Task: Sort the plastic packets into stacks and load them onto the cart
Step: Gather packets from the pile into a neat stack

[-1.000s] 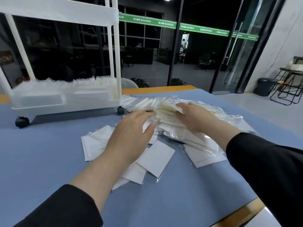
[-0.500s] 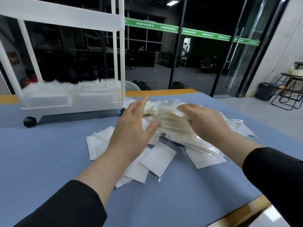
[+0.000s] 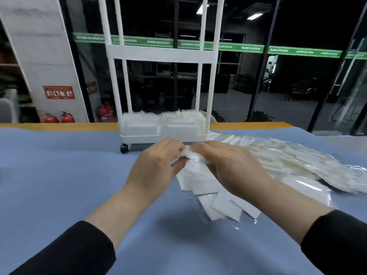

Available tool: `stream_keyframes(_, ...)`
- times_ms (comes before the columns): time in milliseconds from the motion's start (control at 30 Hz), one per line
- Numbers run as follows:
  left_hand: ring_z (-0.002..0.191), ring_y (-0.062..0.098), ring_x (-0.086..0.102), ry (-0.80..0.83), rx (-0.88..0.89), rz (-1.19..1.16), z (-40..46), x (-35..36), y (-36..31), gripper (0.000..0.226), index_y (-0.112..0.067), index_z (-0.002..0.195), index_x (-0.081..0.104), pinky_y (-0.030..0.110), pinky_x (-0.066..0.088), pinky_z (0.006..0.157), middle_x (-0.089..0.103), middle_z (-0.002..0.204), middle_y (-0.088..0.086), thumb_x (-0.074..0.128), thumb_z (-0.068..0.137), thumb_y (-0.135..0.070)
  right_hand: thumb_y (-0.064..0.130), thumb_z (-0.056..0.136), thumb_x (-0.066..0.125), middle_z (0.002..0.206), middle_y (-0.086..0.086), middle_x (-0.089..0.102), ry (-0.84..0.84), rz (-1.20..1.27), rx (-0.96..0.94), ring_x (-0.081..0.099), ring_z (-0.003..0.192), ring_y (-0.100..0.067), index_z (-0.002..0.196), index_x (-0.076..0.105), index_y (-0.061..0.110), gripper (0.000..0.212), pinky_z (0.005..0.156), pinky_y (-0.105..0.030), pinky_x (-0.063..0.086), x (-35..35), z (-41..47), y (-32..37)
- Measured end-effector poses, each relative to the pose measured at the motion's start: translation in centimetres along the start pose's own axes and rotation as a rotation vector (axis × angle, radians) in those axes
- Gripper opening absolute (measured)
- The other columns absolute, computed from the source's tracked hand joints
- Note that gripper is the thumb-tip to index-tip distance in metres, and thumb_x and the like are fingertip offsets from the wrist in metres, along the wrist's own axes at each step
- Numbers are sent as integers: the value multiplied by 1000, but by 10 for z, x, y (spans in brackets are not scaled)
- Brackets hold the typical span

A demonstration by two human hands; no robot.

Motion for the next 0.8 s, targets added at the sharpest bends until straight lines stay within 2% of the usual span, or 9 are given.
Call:
stream_keyframes(100, 65, 13, 42, -1, -185, -92, -18, -42, 46, 18, -11, 87, 67, 25, 36, 58, 54, 70, -1, 76, 92, -26, 17, 94, 52, 99, 14, 67, -12, 201, -1, 62, 82, -21, 122, 52, 42, 38, 65, -43, 53, 17, 35, 38)
stream_keyframes(167, 64, 14, 39, 50, -384, -215, -31, -57, 81, 25, -10, 86, 66, 25, 33, 58, 50, 70, 8, 76, 90, -32, 23, 97, 58, 94, 16, 66, 6, 326, -1, 60, 81, -17, 119, 52, 43, 30, 70, -43, 52, 34, 58, 56)
stream_keyframes(233, 64, 10, 45, 100, -560, -383, -50, -60, 112, 18, -15, 87, 68, 18, 36, 61, 56, 71, 7, 79, 88, -29, 33, 97, 62, 92, 18, 64, 65, 459, 46, 58, 82, -10, 115, 51, 45, 24, 76, -39, 51, 59, 74, 66)
stream_keyframes(300, 78, 14, 64, 99, -674, -510, -68, -57, 137, 20, -12, 95, 69, 26, 52, 79, 71, 83, 3, 82, 86, -25, 42, 91, 69, 87, 21, 61, 114, 585, 150, 55, 82, -1, 107, 51, 47, 24, 76, -33, 48, 89, 78, 65)
stream_keyframes(367, 101, 20, 72, 62, -773, -620, -79, -52, 157, 30, -4, 108, 67, 41, 55, 97, 76, 105, 5, 81, 87, -18, 46, 84, 75, 93, 26, 64, 152, 685, 242, 57, 88, 6, 106, 51, 51, 32, 79, -29, 47, 116, 76, 61)
stream_keyframes(467, 107, 12, 72, 76, -828, -744, -81, -41, 168, 30, -13, 118, 67, 28, 56, 90, 76, 114, -7, 75, 90, -10, 48, 79, 80, 101, 27, 67, 182, 742, 306, 61, 96, 3, 117, 50, 55, 48, 89, -26, 49, 135, 75, 53)
stream_keyframes(567, 105, 7, 72, 88, -845, -786, -81, -35, 167, 34, -19, 123, 64, 18, 55, 82, 75, 114, -14, 74, 91, -10, 43, 82, 80, 102, 29, 68, 215, 823, 328, 61, 96, 7, 117, 52, 51, 46, 84, -14, 46, 138, 72, 49)
stream_keyframes(700, 114, 13, 69, 71, -851, -819, -80, -35, 164, 34, -18, 124, 64, 40, 51, 103, 73, 121, -9, 74, 92, -12, 34, 85, 78, 104, 23, 70, 209, 879, 333, 64, 98, 2, 115, 58, 45, 37, 93, -33, 52, 141, 72, 56)
stream_keyframes(800, 114, 19, 70, -21, -848, -864, -78, -37, 161, 25, -18, 116, 66, 50, 48, 108, 75, 117, -2, 71, 93, -9, 25, 89, 75, 101, 23, 71, 134, 934, 303, 66, 94, 3, 112, 62, 41, 31, 87, -27, 53, 132, 78, 60)
Point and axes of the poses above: each hand's wrist, its own z-axis towards the middle knuckle, its own x-axis out of the palm, y = z × x, the point moved 8 cm from there along z, towards the middle knuckle
